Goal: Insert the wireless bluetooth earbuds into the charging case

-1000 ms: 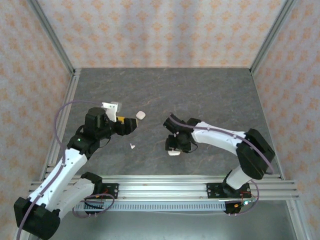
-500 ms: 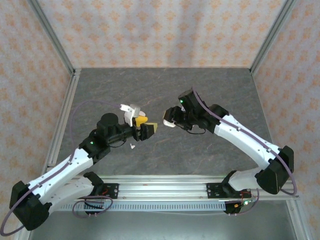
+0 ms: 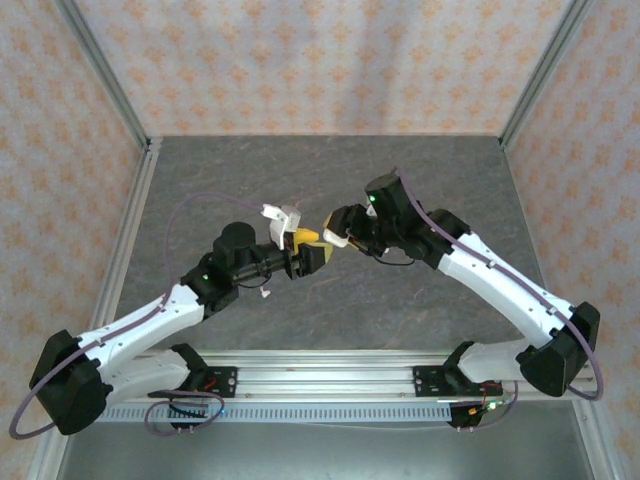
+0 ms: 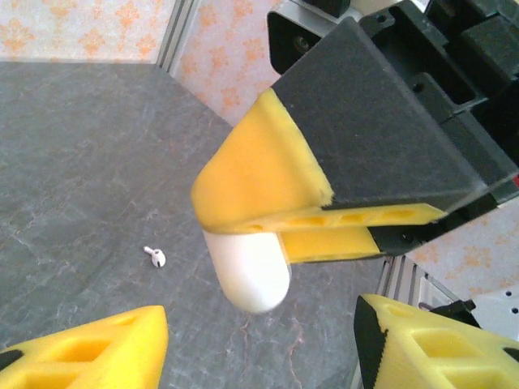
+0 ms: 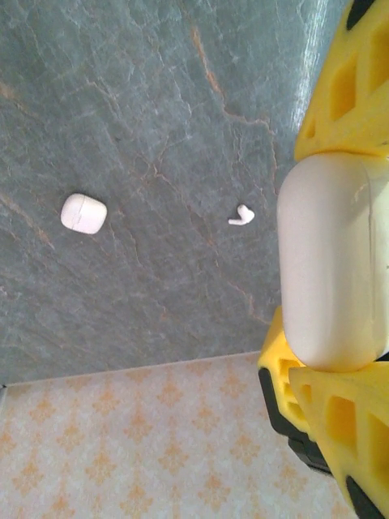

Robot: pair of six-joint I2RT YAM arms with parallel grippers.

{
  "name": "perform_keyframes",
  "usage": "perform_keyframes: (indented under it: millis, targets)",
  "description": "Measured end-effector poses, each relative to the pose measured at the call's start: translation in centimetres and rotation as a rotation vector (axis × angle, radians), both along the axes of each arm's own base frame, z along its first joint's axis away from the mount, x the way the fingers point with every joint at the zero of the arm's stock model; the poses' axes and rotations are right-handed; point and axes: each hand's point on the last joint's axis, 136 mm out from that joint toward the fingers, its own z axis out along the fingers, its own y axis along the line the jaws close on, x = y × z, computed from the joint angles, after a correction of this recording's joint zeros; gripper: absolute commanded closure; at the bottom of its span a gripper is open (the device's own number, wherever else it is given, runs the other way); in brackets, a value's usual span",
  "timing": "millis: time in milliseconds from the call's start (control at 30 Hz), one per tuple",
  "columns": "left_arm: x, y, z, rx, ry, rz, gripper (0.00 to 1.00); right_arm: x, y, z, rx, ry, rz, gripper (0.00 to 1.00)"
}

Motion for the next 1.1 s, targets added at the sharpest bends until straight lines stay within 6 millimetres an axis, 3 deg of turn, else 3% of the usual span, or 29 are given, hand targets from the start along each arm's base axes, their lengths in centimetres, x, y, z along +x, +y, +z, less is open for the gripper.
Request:
perform_keyframes:
  millis: [233,533,667,800,1100]
  targets:
    - [1.0,-0.7,0.2,-0.028,0.012,0.011,0.56,-0.2,0.3,1.6,0.06,-0.02,-0.003,0.52]
    - [1.5,-1.3,1.0,-0.063,0.026,0.014,0.68,-0.3,0.3,1.0,0.083,-0.009,-0.004,0.52]
    - [1.6,-1.3,1.4,-0.083,0.029,0.017,0.83,-0.2,0.2,1.3,0.095,-0.023,-0.008,0.49]
    - [1.7,-1.3,1.5,-0.091,0.029,0.026,1.0,0.0,0.2,1.7,0.098,-0.048,-0.002,0.4]
    - [1.2,0.1,3.9,-0.09,-0.026,0.066,1.0,0.1,1.4,4.3,0.157,-0.185,0.091,0.26]
